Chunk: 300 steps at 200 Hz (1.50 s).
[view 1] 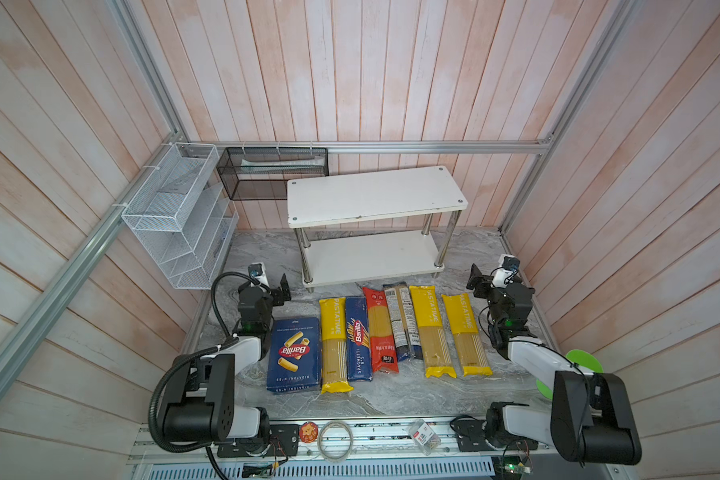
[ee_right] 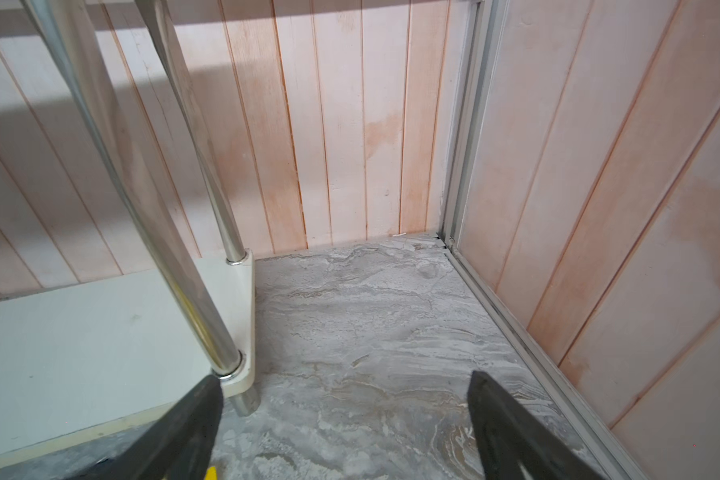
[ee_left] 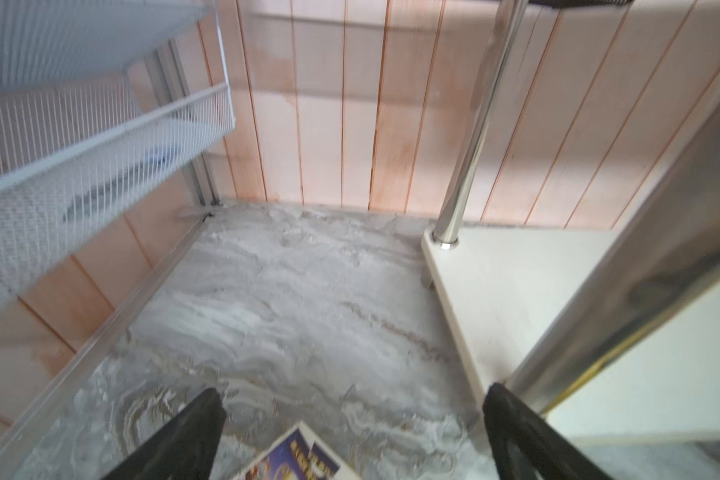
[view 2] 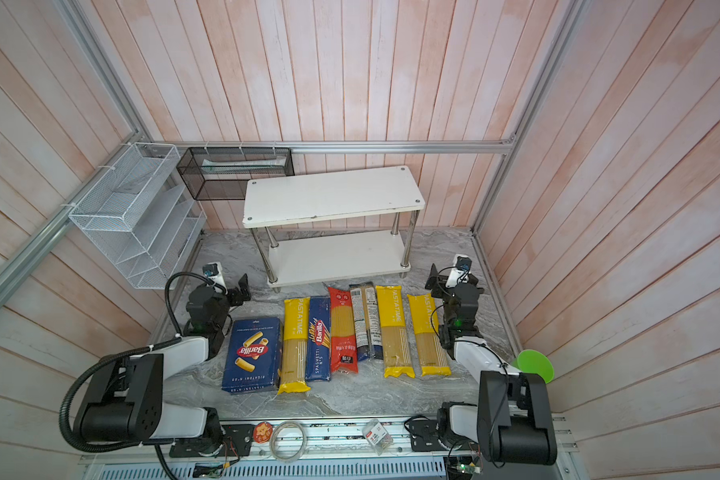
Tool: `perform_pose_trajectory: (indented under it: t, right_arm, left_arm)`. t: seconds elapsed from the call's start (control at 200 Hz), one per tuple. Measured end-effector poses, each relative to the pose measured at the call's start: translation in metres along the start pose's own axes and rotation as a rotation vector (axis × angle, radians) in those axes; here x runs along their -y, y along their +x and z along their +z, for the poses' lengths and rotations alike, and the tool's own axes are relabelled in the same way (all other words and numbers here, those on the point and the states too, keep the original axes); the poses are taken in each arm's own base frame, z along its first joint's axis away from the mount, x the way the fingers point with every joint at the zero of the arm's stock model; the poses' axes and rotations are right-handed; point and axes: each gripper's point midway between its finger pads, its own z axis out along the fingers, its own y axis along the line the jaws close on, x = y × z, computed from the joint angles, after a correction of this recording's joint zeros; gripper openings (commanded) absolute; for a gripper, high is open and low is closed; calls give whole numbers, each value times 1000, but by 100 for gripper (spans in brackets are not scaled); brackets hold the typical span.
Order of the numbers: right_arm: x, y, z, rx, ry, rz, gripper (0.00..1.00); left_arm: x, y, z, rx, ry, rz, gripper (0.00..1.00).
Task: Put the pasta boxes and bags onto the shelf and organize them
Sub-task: 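Lower the right gripper over the yellow PASTATIME bag while the left arm moves forward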
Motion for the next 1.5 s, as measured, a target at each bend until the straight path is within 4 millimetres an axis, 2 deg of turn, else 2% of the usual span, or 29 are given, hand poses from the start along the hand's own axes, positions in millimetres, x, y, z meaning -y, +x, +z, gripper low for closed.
perform_pose_trajectory:
  t: [0.03,0.085,0.15,0.25,0.3,0.375,0.49,0.555,0.625,0.76,0.925,1.13,1.32,1.5]
  right_arm:
    - [-6,-2,-2,-17,-12,7,91]
    - [-19,1,-5,-67,-40,11,91]
    - [-42,7,-13,-126,-90,7,91]
    - [-76,20,-32,-217,-165,-7,91]
    - [-88,28,-43,-263,-193,-10,91]
    - [-101,40,-58,-325,-225,-11,91]
    - [-114,64,-74,-429,-261,-21,91]
    - [-115,77,-81,-485,-263,-14,91]
    - [-112,90,-85,-537,-249,-5,91]
    - [-107,115,-92,-634,-214,12,91]
    - [-109,140,-98,-728,-206,-2,91]
    - [-113,161,-103,-808,-219,-14,91]
    - [-116,175,-106,-868,-230,-41,91]
    - [-114,189,-108,-929,-221,-68,91]
  left_arm:
    - [5,-17,-3,26,13,-13,100]
    - [17,-37,-15,61,47,-31,100]
    - [37,-45,-30,68,108,-41,100]
    - [67,-36,-50,17,205,-52,100]
    - [74,-28,-57,-19,226,-67,100]
    - [81,-17,-72,-82,265,-107,100]
    - [95,-16,-93,-107,335,-133,100]
    - [102,-16,-103,-102,374,-138,100]
    - [105,-8,-109,-110,392,-140,100]
    - [103,31,-106,-204,378,-131,100]
    - [113,55,-102,-285,390,-64,100]
    - [124,61,-98,-286,430,25,100]
    - [133,53,-99,-240,488,38,100]
    - [134,52,-101,-221,496,42,99]
